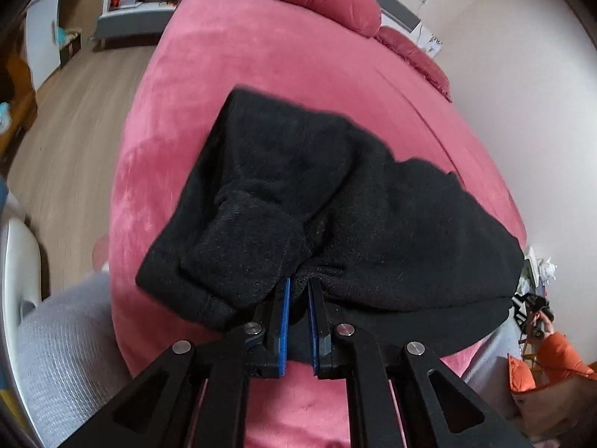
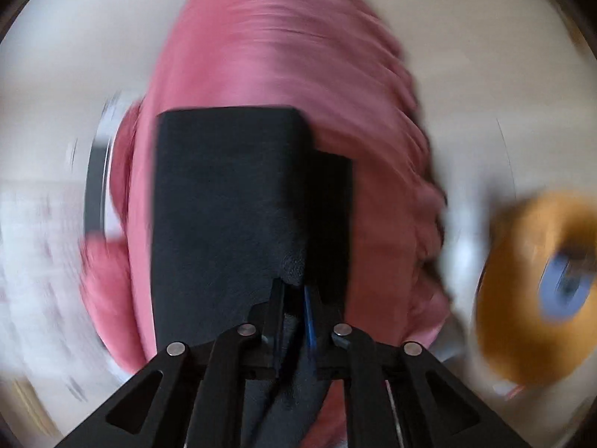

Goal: Fold large clothes
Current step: 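Lift the coat hem with both grippers and fold it toward the collar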

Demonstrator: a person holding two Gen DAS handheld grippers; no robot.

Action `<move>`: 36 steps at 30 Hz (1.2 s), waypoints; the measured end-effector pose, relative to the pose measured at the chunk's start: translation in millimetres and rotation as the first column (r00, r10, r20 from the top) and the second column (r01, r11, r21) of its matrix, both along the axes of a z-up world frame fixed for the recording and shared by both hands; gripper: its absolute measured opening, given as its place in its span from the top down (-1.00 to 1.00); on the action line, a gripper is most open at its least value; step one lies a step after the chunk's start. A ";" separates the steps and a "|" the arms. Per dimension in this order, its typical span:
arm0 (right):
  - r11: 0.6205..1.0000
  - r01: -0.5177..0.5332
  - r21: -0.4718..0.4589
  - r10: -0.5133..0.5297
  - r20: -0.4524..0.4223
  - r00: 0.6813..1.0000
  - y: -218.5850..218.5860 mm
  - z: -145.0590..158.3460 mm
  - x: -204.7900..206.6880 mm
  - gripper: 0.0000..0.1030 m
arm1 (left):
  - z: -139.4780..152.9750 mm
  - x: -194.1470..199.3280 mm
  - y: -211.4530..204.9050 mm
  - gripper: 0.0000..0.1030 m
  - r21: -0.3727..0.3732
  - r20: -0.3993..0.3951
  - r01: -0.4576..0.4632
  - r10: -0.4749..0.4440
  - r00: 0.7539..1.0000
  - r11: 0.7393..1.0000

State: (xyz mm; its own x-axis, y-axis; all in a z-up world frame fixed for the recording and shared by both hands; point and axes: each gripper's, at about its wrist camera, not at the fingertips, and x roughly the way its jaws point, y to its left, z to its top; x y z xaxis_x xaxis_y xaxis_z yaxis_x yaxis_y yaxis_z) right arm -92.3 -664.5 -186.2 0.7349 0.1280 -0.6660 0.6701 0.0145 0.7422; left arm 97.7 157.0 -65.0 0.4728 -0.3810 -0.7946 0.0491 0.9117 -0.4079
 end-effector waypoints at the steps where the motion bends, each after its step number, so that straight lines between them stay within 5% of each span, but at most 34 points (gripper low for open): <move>1: 1.000 0.022 0.021 -0.022 0.015 1.000 1.2 -4.7 0.6 0.81 | 7.0 0.3 -0.3 0.83 0.006 0.022 0.000 0.000 1.000 1.000; 4: 0.999 -0.009 -0.050 0.010 0.010 1.000 -1.1 21.8 18.3 0.85 | 38.0 3.3 6.5 0.83 -0.061 0.087 -0.047 0.052 0.995 0.997; 7: 0.997 -0.003 -0.082 0.015 0.144 0.989 -7.8 70.5 27.9 0.87 | 74.9 7.3 5.9 0.83 -0.106 0.183 -0.050 0.068 0.981 0.993; 11: 0.959 -0.002 -0.285 0.089 0.292 0.952 -13.2 165.7 16.9 0.97 | 103.6 1.5 -1.4 0.83 -0.075 0.260 0.011 0.009 0.966 0.997; 13: 0.929 0.035 -0.369 0.085 0.304 0.949 -16.6 190.1 -5.6 0.97 | 99.3 -3.7 -1.2 0.83 -0.052 0.244 0.042 -0.029 0.969 0.998; 16: 0.928 -0.001 -0.373 0.086 0.212 0.974 -22.2 167.9 -25.8 0.91 | 72.5 -8.6 -1.4 0.83 -0.004 0.169 0.049 -0.048 0.985 0.999; 18: 0.953 -0.067 -0.295 0.117 0.157 0.981 -14.6 129.1 -26.0 0.69 | 48.1 -11.3 -1.8 0.83 -0.003 0.101 0.030 -0.030 0.994 1.000; 20: 0.971 -0.115 -0.211 0.132 0.070 0.989 -1.8 87.6 -17.8 -0.02 | 28.6 -10.9 -0.8 0.83 -0.016 0.057 -0.004 0.004 0.998 1.000; 21: 0.975 -0.120 -0.186 0.121 -0.004 0.993 3.5 69.7 -14.4 -0.04 | 20.1 -10.2 2.6 0.83 -0.040 0.039 -0.028 0.029 0.999 0.999; 23: 0.992 -0.064 -0.107 0.059 -0.055 0.997 7.2 33.5 -11.8 -0.04 | 15.5 -12.2 6.3 0.83 -0.079 0.031 -0.059 0.062 0.998 0.995; 28: 0.995 0.097 0.030 -0.100 0.120 0.988 4.4 2.7 -5.1 -0.04 | 15.5 -13.7 1.9 0.83 -0.072 0.051 -0.072 0.076 0.996 0.995; 30: 0.995 0.098 0.030 -0.101 0.092 0.991 2.6 2.0 7.1 0.32 | 16.6 -11.3 2.4 0.83 -0.085 0.039 -0.087 0.091 0.995 0.992; 31: 0.995 0.099 0.001 -0.099 0.082 0.992 2.7 11.2 11.6 0.77 | 18.7 -7.2 3.6 0.83 -0.096 0.038 -0.096 0.100 0.994 0.991; 33: 0.994 0.054 -0.099 -0.046 0.079 0.996 0.7 42.9 32.8 0.83 | 30.5 -2.1 8.9 0.83 -0.134 0.068 -0.110 0.120 0.991 0.985; 36: 0.976 -0.015 -0.217 0.056 0.182 0.982 1.1 118.5 51.4 0.85 | 62.4 0.1 11.5 0.83 -0.209 0.153 -0.094 0.127 0.980 0.973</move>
State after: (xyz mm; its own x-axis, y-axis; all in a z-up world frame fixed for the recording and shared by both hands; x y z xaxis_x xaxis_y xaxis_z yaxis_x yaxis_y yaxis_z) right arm -40.9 -663.4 -67.7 0.8461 0.0256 -0.5324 0.5164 0.2079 0.8307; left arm 97.9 168.6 -2.7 0.6386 -0.4617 -0.6156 0.0341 0.8162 -0.5768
